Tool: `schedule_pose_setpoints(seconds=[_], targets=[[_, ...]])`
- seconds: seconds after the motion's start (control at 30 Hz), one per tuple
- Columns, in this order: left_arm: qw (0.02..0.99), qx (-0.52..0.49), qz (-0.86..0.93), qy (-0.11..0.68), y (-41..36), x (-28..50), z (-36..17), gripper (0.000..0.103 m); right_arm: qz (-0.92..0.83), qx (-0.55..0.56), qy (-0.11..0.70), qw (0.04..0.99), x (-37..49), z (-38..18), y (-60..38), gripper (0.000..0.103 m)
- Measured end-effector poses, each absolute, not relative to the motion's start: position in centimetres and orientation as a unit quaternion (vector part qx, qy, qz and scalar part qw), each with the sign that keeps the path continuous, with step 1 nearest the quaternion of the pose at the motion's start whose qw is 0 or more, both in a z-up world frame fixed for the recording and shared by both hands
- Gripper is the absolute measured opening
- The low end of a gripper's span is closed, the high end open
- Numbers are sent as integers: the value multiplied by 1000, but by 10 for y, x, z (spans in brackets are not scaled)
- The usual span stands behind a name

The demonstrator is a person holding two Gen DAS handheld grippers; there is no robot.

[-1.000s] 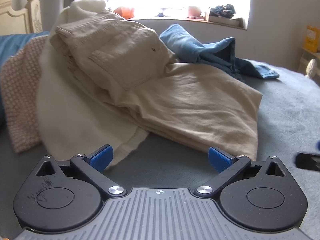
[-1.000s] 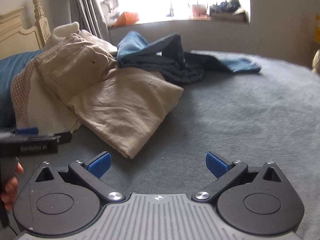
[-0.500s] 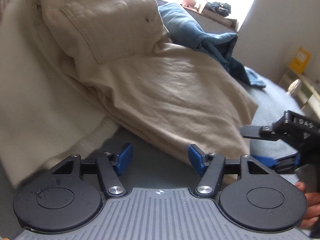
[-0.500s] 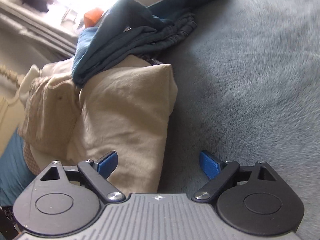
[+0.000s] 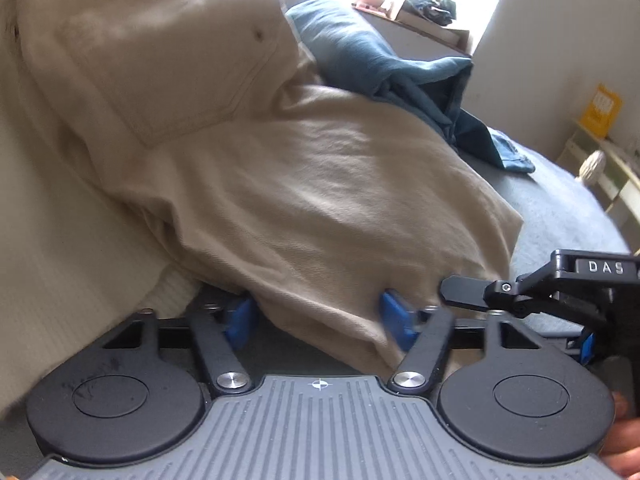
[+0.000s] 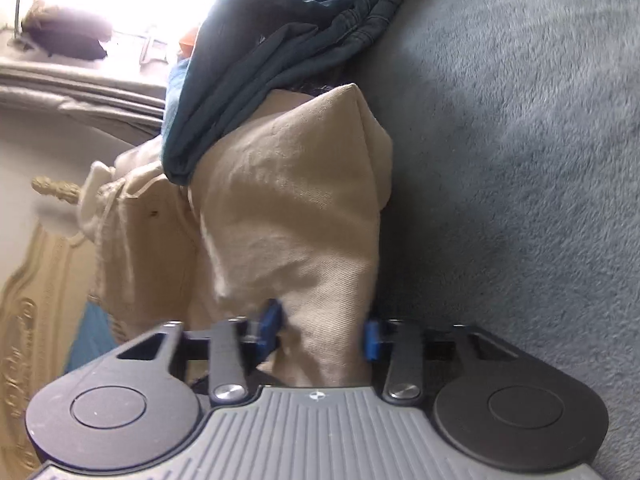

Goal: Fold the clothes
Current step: 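Grasp the beige trousers with both grippers and pull them out of the pile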

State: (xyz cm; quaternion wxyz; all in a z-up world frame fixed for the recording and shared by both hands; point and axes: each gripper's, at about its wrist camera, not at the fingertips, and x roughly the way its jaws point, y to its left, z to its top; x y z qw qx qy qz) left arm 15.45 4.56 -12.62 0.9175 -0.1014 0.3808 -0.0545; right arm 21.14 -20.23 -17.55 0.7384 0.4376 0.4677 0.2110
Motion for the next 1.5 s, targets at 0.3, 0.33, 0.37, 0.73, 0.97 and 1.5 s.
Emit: schedule_pose_setpoints(seconds=[0.3, 0.33, 0.37, 0.73, 0.97, 1.5], targets=[[927, -77, -84, 358, 35, 130, -100, 10, 291, 445, 425, 732, 187, -139, -213, 8], [926, -82, -94, 355, 34, 125, -95, 9, 299, 443, 421, 733, 184, -133, -214, 7], [926, -87, -103, 352, 32, 121, -91, 9, 306, 440, 417, 734, 180, -127, -214, 7], [900, -82, -231, 362, 8, 46, -60, 9, 348, 440, 415, 716, 96, -92, -248, 6], [851, -55, -353, 385, -33, -18, -53, 9, 348, 433, 439, 706, -3, -73, -293, 6], [809, -67, -399, 427, -22, -25, -75, 41, 56, 356, 607, 708, -64, -125, -396, 68]])
